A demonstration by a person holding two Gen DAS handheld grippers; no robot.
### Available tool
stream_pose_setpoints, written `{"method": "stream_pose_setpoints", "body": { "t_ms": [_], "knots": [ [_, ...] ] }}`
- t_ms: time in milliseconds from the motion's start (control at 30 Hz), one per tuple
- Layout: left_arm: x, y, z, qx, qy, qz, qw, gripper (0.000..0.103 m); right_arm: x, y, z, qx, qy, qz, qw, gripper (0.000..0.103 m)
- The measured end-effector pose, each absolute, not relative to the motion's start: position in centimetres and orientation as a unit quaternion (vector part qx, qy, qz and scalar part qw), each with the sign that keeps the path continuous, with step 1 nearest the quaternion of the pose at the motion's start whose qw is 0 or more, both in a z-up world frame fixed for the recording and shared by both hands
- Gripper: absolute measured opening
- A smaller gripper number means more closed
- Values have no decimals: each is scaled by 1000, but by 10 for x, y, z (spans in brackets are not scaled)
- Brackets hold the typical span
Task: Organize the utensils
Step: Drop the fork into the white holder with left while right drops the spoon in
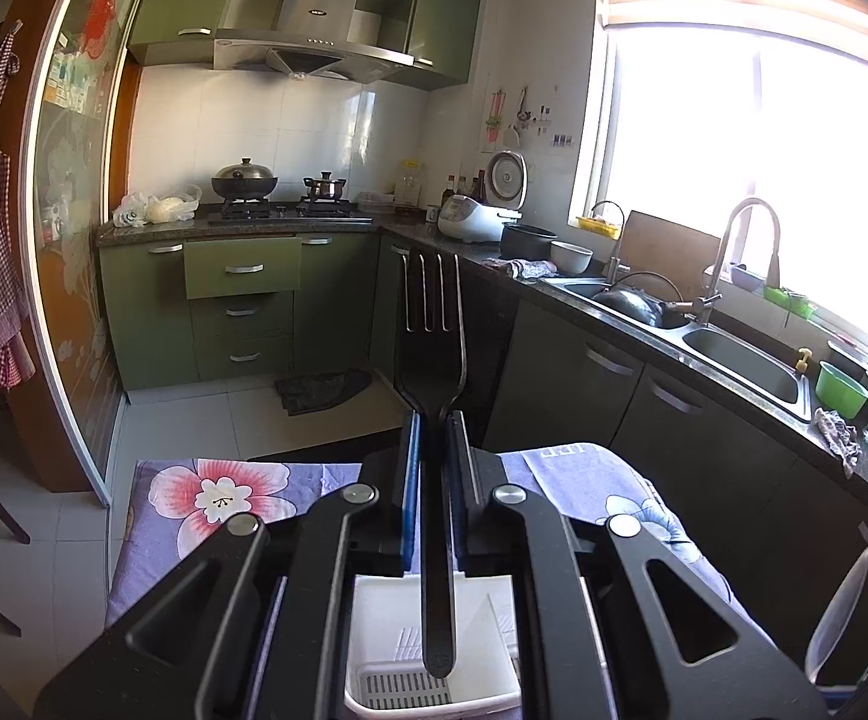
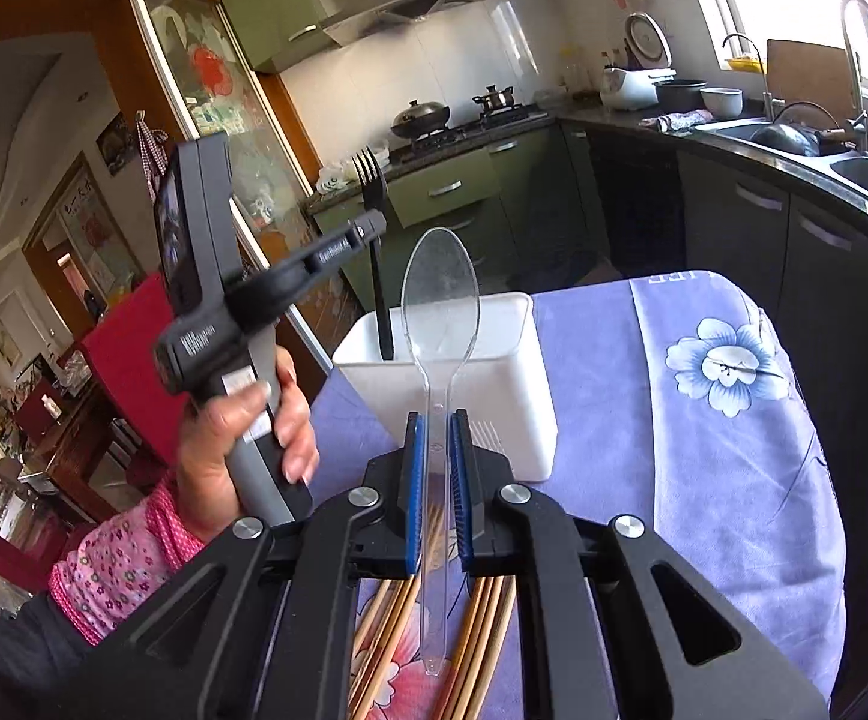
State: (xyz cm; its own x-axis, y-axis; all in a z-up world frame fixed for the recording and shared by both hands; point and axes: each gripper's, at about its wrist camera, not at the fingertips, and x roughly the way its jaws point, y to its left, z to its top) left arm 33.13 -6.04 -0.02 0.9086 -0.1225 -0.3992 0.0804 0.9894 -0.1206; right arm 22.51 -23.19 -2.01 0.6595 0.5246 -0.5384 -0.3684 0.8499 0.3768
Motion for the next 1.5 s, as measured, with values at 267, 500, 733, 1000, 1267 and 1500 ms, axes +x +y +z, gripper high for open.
{"method": "stream_pose_setpoints", "body": {
  "t_ms": [267,500,733,1000,1267,1500],
  "knots": [
    [322,-65,-30,-26,215,-56,975,20,248,-222,9,104,287,229,924,10],
    [299,-45,-16,-49,202,-55,977,23,287,-210,32,102,231,204,946,10],
    [256,-20,8,-51,178,-41,982,35,346,-180,43,68,179,160,968,10],
    [230,-4,7,-47,205,-42,977,35,376,-156,-5,37,206,147,967,10],
    [221,-2,-15,-53,283,-55,956,35,359,-151,-61,14,259,154,954,11],
    [214,-2,-31,-44,340,-48,938,39,324,-151,-70,-5,254,155,955,12]
  ]
}}
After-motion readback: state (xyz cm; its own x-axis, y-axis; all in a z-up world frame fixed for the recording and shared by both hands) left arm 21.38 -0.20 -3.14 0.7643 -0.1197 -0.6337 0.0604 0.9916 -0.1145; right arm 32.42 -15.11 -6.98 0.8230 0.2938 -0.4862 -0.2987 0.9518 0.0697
